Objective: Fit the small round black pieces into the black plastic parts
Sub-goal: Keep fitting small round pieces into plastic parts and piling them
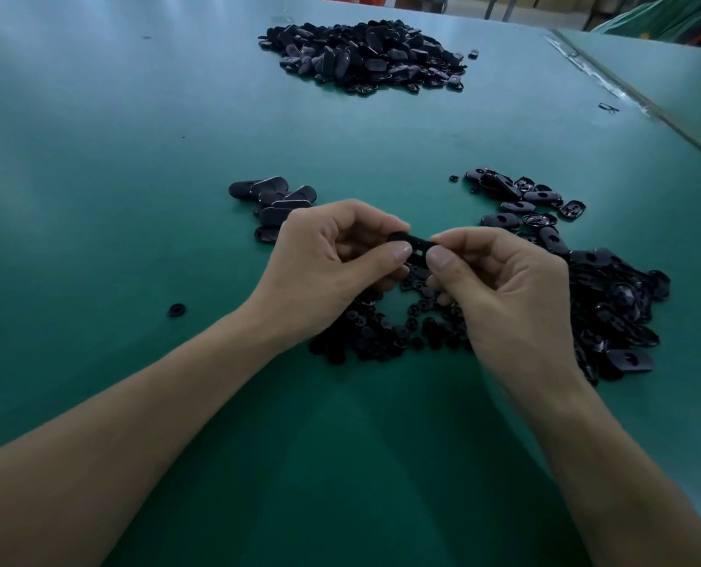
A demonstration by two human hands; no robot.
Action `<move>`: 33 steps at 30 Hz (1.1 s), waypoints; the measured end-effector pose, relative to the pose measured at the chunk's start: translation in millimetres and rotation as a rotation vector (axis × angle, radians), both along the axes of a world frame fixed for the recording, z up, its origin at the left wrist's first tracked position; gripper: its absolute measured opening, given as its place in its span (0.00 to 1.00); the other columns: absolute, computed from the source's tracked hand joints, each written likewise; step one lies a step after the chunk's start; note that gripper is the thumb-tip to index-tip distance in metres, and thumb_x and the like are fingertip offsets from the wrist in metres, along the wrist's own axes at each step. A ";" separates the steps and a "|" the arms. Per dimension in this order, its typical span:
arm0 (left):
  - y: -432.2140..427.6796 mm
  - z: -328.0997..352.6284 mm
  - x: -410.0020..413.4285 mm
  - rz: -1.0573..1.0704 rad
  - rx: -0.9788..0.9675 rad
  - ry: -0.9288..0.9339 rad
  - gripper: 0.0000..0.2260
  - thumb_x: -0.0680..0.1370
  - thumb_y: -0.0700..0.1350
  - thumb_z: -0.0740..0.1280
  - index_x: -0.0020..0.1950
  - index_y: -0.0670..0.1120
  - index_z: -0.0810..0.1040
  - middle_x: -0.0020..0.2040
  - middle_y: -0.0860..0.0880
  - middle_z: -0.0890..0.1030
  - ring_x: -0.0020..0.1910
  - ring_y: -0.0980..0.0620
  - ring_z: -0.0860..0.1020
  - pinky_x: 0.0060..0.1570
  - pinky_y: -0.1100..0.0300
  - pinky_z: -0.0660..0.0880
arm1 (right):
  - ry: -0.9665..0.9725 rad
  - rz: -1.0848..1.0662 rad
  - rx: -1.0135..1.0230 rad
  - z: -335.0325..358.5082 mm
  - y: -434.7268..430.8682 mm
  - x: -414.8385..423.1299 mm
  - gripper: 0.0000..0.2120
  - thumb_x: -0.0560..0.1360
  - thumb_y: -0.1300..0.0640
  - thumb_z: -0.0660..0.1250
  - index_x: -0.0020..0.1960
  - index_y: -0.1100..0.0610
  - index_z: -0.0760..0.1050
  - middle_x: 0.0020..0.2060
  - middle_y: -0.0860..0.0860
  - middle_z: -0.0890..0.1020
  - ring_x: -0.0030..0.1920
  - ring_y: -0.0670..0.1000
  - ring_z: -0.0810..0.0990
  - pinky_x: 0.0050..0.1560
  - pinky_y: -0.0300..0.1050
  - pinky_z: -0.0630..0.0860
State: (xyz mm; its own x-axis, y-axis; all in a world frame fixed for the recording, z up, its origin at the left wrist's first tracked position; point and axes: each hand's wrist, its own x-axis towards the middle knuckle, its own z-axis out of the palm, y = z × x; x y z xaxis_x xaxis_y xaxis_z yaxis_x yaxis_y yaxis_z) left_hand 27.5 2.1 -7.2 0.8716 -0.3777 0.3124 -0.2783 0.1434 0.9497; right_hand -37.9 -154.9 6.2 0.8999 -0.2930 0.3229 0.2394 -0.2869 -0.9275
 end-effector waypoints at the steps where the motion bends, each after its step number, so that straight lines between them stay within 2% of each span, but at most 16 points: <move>1: -0.1 0.0 0.4 0.004 0.001 0.003 0.07 0.75 0.33 0.73 0.48 0.45 0.82 0.40 0.46 0.86 0.39 0.49 0.86 0.40 0.60 0.81 | 0.001 -0.031 -0.036 -0.8 -0.6 0.2 0.08 0.75 0.62 0.73 0.45 0.49 0.81 0.35 0.45 0.85 0.37 0.45 0.83 0.40 0.37 0.78; 4: -0.3 0.3 1.8 0.022 -0.020 0.022 0.07 0.76 0.34 0.73 0.46 0.45 0.81 0.38 0.48 0.85 0.40 0.49 0.86 0.39 0.61 0.81 | 0.017 -0.151 -0.307 -4.5 -1.6 -0.6 0.06 0.77 0.56 0.71 0.53 0.49 0.81 0.42 0.43 0.84 0.44 0.44 0.82 0.47 0.37 0.77; 7: -0.1 0.1 3.5 0.043 -0.071 0.053 0.06 0.77 0.34 0.71 0.45 0.44 0.80 0.37 0.48 0.85 0.41 0.49 0.86 0.39 0.62 0.81 | 0.196 -0.204 -0.777 -10.1 -3.0 -1.2 0.19 0.78 0.48 0.68 0.66 0.52 0.77 0.54 0.48 0.77 0.56 0.50 0.74 0.57 0.39 0.68; 9: -0.3 0.4 4.7 0.053 -0.093 0.070 0.06 0.77 0.34 0.71 0.45 0.45 0.80 0.39 0.48 0.86 0.43 0.49 0.86 0.40 0.62 0.81 | 0.315 -0.187 -0.922 -10.4 -2.5 -1.6 0.21 0.79 0.44 0.65 0.68 0.51 0.75 0.55 0.51 0.74 0.59 0.53 0.69 0.61 0.46 0.66; 11: -0.8 0.7 5.3 0.059 -0.097 0.079 0.06 0.77 0.34 0.71 0.44 0.45 0.81 0.41 0.48 0.86 0.44 0.48 0.86 0.41 0.62 0.81 | 0.305 -0.172 -0.909 -9.2 -1.5 -1.3 0.16 0.79 0.46 0.65 0.64 0.49 0.79 0.52 0.50 0.75 0.57 0.53 0.69 0.59 0.47 0.67; 13: -1.1 0.3 5.5 0.060 -0.100 0.083 0.06 0.77 0.34 0.71 0.45 0.45 0.80 0.41 0.49 0.86 0.44 0.49 0.86 0.41 0.62 0.81 | 0.262 -0.174 -0.862 -8.4 -0.3 -0.2 0.12 0.79 0.49 0.66 0.60 0.49 0.82 0.49 0.50 0.76 0.55 0.53 0.71 0.55 0.44 0.66; 18: -1.3 -1.0 5.7 0.067 -0.091 0.061 0.05 0.78 0.33 0.69 0.47 0.42 0.78 0.36 0.50 0.83 0.36 0.52 0.84 0.36 0.61 0.81 | 0.232 -0.199 -0.799 -11.5 -1.9 1.9 0.05 0.77 0.53 0.70 0.51 0.49 0.84 0.46 0.48 0.77 0.53 0.52 0.73 0.54 0.43 0.68; 21: -1.6 -0.9 5.7 0.095 -0.072 0.052 0.05 0.79 0.32 0.68 0.50 0.42 0.79 0.37 0.51 0.82 0.35 0.55 0.81 0.35 0.62 0.80 | 0.195 -0.212 -0.788 -11.6 -0.7 2.0 0.04 0.78 0.54 0.69 0.49 0.50 0.82 0.45 0.46 0.75 0.51 0.50 0.72 0.52 0.42 0.66; 23: -1.5 -1.0 5.8 0.113 -0.059 0.043 0.06 0.79 0.33 0.68 0.51 0.42 0.80 0.37 0.52 0.81 0.36 0.56 0.81 0.36 0.62 0.79 | 0.136 -0.211 -0.723 -10.1 0.1 1.6 0.03 0.79 0.56 0.66 0.47 0.52 0.78 0.43 0.46 0.76 0.47 0.50 0.75 0.50 0.44 0.70; 26: -0.2 -0.5 5.1 0.119 -0.052 0.052 0.08 0.79 0.33 0.68 0.54 0.45 0.80 0.37 0.52 0.82 0.37 0.54 0.83 0.36 0.62 0.80 | 0.067 -0.191 -0.589 -6.1 2.6 0.6 0.04 0.80 0.58 0.65 0.45 0.53 0.73 0.37 0.43 0.77 0.40 0.46 0.76 0.41 0.42 0.71; 30: 0.7 -2.3 3.1 0.120 -0.034 0.036 0.06 0.77 0.34 0.70 0.49 0.45 0.82 0.37 0.51 0.85 0.39 0.49 0.86 0.34 0.61 0.81 | -0.029 -0.168 -0.531 -1.5 6.1 -2.3 0.05 0.77 0.60 0.68 0.42 0.56 0.74 0.32 0.44 0.78 0.34 0.48 0.77 0.37 0.46 0.74; 33: 0.5 -2.8 4.1 0.132 -0.014 0.008 0.07 0.76 0.34 0.71 0.46 0.46 0.83 0.37 0.51 0.85 0.39 0.49 0.86 0.36 0.61 0.81 | -0.094 -0.164 -0.471 0.3 7.0 -3.0 0.06 0.75 0.61 0.70 0.41 0.57 0.75 0.32 0.45 0.79 0.33 0.49 0.78 0.35 0.44 0.74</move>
